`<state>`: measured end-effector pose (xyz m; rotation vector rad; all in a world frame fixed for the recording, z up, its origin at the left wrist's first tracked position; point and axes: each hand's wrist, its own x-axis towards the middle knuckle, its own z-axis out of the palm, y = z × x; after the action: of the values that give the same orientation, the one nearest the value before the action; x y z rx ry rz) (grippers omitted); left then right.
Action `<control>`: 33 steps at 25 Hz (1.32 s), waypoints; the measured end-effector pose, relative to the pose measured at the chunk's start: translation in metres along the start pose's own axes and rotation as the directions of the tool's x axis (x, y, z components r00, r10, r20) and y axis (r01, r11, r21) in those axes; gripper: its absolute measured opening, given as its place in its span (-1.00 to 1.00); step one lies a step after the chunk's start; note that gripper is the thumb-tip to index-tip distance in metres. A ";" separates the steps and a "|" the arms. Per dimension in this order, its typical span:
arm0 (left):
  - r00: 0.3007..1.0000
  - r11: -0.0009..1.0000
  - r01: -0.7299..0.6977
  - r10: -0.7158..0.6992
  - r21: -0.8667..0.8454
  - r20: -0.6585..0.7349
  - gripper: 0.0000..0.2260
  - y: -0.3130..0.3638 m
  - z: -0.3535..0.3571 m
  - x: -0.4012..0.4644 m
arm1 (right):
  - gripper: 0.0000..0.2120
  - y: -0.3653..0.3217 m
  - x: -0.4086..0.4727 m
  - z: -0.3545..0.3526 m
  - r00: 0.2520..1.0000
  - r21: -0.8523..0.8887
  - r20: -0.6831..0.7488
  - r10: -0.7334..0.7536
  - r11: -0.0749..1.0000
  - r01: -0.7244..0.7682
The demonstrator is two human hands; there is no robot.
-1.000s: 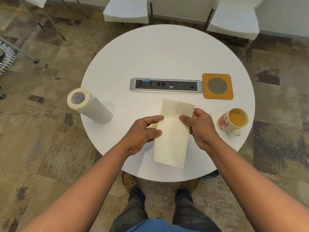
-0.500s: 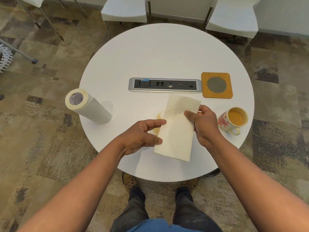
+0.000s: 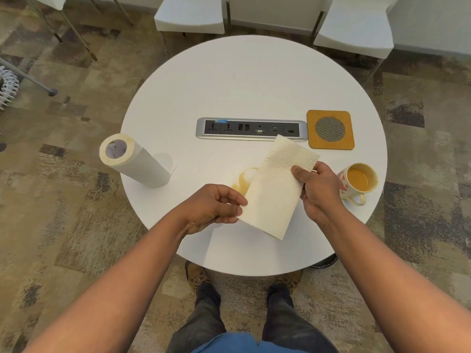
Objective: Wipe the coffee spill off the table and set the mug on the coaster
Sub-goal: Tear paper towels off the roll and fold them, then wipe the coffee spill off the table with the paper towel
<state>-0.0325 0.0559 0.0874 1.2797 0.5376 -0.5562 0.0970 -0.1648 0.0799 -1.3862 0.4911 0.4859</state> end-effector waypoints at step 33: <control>0.938 0.904 -0.269 0.324 0.333 -0.122 -0.74 0.011 0.001 0.043 | -0.65 -0.012 -0.004 -0.003 0.726 -0.665 0.675 -0.133 0.316 0.677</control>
<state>0.0076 0.0530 0.0679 1.6901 0.3949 -0.2771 0.1009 -0.1697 0.0912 -2.2286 -0.7689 0.6743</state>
